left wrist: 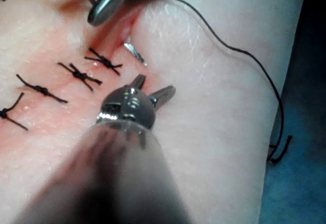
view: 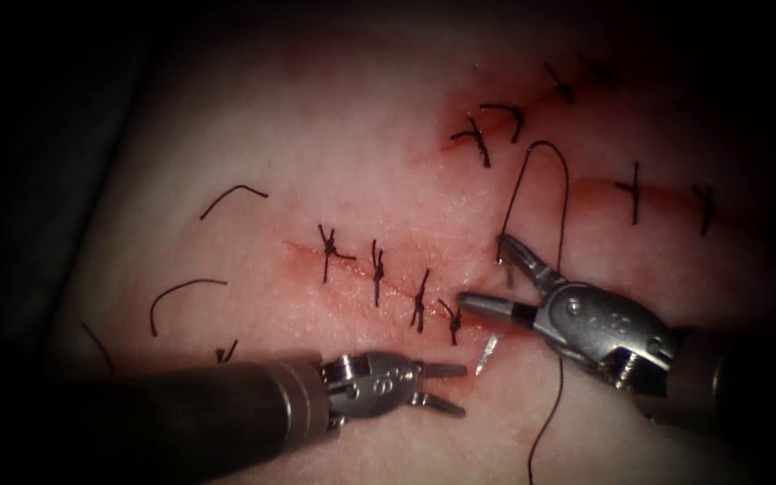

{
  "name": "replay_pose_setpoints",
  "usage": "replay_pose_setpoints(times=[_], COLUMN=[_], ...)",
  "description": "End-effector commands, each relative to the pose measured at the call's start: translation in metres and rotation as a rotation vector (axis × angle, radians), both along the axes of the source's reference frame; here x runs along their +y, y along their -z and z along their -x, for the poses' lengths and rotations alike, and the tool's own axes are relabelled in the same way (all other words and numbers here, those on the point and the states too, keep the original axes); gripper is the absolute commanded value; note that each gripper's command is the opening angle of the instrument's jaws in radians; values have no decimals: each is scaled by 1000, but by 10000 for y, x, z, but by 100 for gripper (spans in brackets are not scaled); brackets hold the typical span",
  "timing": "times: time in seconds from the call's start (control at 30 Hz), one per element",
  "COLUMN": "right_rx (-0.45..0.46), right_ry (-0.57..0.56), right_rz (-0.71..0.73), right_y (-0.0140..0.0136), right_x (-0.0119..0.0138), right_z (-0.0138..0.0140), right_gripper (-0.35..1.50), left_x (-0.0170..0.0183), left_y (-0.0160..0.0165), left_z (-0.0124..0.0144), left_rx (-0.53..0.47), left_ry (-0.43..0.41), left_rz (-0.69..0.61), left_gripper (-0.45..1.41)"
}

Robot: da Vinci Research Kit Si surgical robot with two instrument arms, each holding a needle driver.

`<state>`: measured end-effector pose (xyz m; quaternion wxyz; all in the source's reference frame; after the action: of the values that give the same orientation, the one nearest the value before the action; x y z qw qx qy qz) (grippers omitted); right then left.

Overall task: Wound Closure
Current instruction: Throw the needle though the top of the incision with the right tool.

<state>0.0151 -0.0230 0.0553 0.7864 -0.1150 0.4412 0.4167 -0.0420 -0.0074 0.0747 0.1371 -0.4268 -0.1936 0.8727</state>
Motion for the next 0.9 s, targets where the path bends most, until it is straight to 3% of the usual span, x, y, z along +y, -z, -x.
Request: replay_pose_setpoints(times=[0.03, 0.1, 0.17, 0.2, 0.4, 0.57, 0.73, 0.9], right_rx=[-16, -31, -39, -36, -53, -7, -22, -55], right_ry=[8, 2, -6, -15, -86, -131, -167, -160], right_rz=[10, 12, 13, -2, -147, -329, -585, -663], right_y=[-10, -12, -11, -10, -15, -30, -39, -34], right_x=[-1, 1, 1, 0, 0, 0, -27, -45], right_z=[-7, -9, -8, -8, -11, -9, -9, -9], right_gripper=[111, 108, -22, -35, -35, -35, -35, -35], left_x=[-4, -4, -4, -5, -4, -2, 3, 3], left_y=[-6, -6, -5, -5, -4, -1, -4, -4], left_z=[6, 6, 6, 5, 1, -6, -7, -5], left_rx=[-1, 1, 1, 1, 5, 5, 9, 8], left_ry=[0, -2, -3, -3, -3, -6, -4, -10], left_rz=[-1, -2, -2, -2, 0, -1, -1, 9], left_gripper=[14, 14, 14, 14, 14, 14, 12, 12])
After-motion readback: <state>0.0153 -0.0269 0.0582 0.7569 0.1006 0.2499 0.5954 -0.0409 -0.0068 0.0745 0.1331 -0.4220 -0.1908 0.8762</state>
